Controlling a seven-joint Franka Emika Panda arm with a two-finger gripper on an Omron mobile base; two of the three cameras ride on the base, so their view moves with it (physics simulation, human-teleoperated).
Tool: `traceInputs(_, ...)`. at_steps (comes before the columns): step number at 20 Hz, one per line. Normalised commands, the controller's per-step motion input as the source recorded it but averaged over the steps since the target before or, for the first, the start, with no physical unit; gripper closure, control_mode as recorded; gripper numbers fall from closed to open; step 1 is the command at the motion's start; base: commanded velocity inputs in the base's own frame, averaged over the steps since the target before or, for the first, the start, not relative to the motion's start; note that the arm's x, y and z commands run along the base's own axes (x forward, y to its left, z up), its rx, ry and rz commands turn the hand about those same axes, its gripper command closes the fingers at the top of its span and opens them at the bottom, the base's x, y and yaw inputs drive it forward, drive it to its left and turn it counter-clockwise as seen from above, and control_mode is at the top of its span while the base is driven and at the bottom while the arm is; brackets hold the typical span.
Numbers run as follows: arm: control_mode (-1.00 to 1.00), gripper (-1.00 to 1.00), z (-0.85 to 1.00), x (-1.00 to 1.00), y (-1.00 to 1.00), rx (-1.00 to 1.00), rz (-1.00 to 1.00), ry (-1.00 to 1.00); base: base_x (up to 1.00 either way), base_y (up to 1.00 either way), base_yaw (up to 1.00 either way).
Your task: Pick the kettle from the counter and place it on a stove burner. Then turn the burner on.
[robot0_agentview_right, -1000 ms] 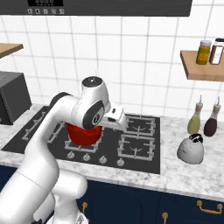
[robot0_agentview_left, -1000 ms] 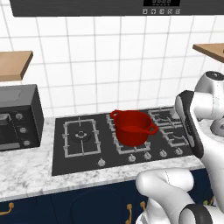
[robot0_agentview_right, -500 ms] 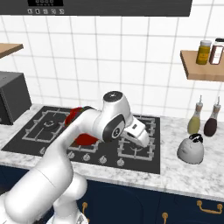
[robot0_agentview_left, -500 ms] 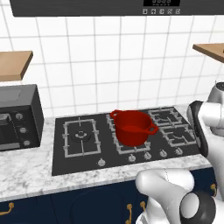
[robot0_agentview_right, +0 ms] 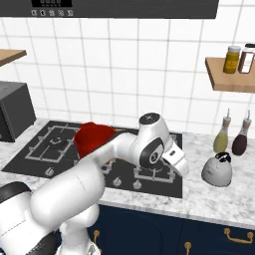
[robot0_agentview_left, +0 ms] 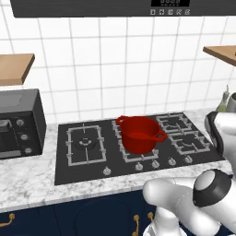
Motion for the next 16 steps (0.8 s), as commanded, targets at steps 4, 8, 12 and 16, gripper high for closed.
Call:
traceInputs(4, -1.0, -1.0, -0.05, 0.23, -0.67, 0.0, -0.12, 0.0, 0.0, 0.0, 0.0)
traceInputs(8, -1.0, -1.0, -0.02, 0.38, -0.63, 0.0, -0.01, 0.01, 0.0, 0.0, 0.0)
traceInputs(12, -1.0, -1.0, -0.08, 0.36, -0.6, 0.0, 0.0, 0.0, 0.0, 0.0, 0.0)
traceInputs(16, -1.0, -1.0, -0.1, 0.41, -0.59, 0.0, 0.0, 0.0, 0.0, 0.0, 0.0)
